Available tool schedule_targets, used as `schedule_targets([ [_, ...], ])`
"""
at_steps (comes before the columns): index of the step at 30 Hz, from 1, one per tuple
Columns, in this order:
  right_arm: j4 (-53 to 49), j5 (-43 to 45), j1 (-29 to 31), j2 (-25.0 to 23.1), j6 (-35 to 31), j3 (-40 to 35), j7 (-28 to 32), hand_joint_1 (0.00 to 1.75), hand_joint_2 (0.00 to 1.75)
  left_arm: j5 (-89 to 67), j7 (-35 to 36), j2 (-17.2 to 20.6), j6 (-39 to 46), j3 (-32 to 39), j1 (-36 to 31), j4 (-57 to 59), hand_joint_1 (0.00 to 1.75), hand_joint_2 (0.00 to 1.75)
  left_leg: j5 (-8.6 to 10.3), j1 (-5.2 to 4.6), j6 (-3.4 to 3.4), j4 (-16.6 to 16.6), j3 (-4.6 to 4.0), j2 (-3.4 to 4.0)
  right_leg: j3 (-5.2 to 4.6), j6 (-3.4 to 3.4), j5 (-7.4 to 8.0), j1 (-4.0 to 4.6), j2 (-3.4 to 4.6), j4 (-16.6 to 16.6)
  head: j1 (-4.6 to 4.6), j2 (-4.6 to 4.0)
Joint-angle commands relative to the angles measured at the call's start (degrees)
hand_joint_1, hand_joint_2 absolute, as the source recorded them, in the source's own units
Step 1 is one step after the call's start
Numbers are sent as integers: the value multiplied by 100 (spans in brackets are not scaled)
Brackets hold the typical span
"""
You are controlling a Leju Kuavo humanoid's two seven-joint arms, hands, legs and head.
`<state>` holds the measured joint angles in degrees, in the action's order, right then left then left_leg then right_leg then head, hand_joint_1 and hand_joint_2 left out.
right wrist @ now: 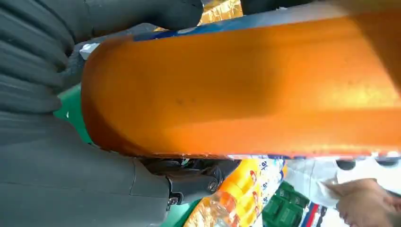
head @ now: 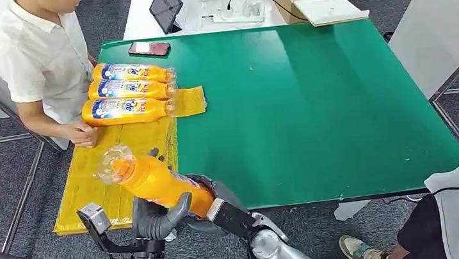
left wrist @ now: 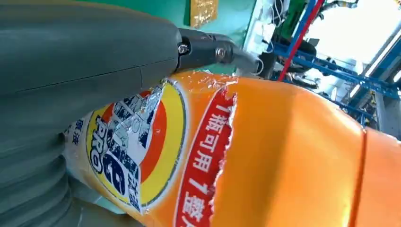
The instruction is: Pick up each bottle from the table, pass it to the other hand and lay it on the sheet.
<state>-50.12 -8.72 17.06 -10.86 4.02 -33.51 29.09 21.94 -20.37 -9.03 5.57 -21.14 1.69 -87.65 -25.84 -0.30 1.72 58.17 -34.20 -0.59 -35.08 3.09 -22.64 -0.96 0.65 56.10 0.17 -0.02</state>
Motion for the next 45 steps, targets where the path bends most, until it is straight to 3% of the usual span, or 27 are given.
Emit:
schedule_targets([
  [1,354,-82,-67,-70,-160,-472,164,0,175,771,453,45,-420,-12,-81,295,175,175,-5,6,-10,-8,23,1,24,-11,-6,7,-7,-8,0,0],
  [23,-184,-61,-318,-2,-340,-360,290,0,175,398,350,200,28,368,-214,611,175,175,-7,7,-12,-7,24,2,25,-13,-9,8,-9,-6,2,0],
  [27,-438,-43,-471,40,-647,-160,355,0,175,-668,104,383,716,474,-325,712,175,175,-3,4,-11,-8,18,3,17,-12,-5,5,-6,-5,2,0],
  [31,-819,-234,-734,169,-1020,161,526,0,175,-3497,-279,668,2184,546,-468,753,175,175,-3,6,-15,-11,28,-9,29,-17,-10,8,-20,-7,2,0],
  [37,-1292,-377,-1007,203,-1080,651,519,0,175,-5131,245,933,1967,640,-668,430,175,175,-4,9,-11,-2,13,-13,17,-13,-10,10,-22,-1,0,0],
  [41,-1079,-505,-953,122,-982,690,522,0,175,-6451,934,1087,1882,539,-1487,1456,175,175,4,5,-9,-4,8,-17,13,-11,-5,6,-26,-2,2,0],
  [45,-862,-537,-863,54,-893,643,532,0,175,-6580,1125,1125,1604,597,-2219,2675,175,175,7,8,-16,-13,25,-19,28,-19,-4,9,-29,-7,2,0],
])
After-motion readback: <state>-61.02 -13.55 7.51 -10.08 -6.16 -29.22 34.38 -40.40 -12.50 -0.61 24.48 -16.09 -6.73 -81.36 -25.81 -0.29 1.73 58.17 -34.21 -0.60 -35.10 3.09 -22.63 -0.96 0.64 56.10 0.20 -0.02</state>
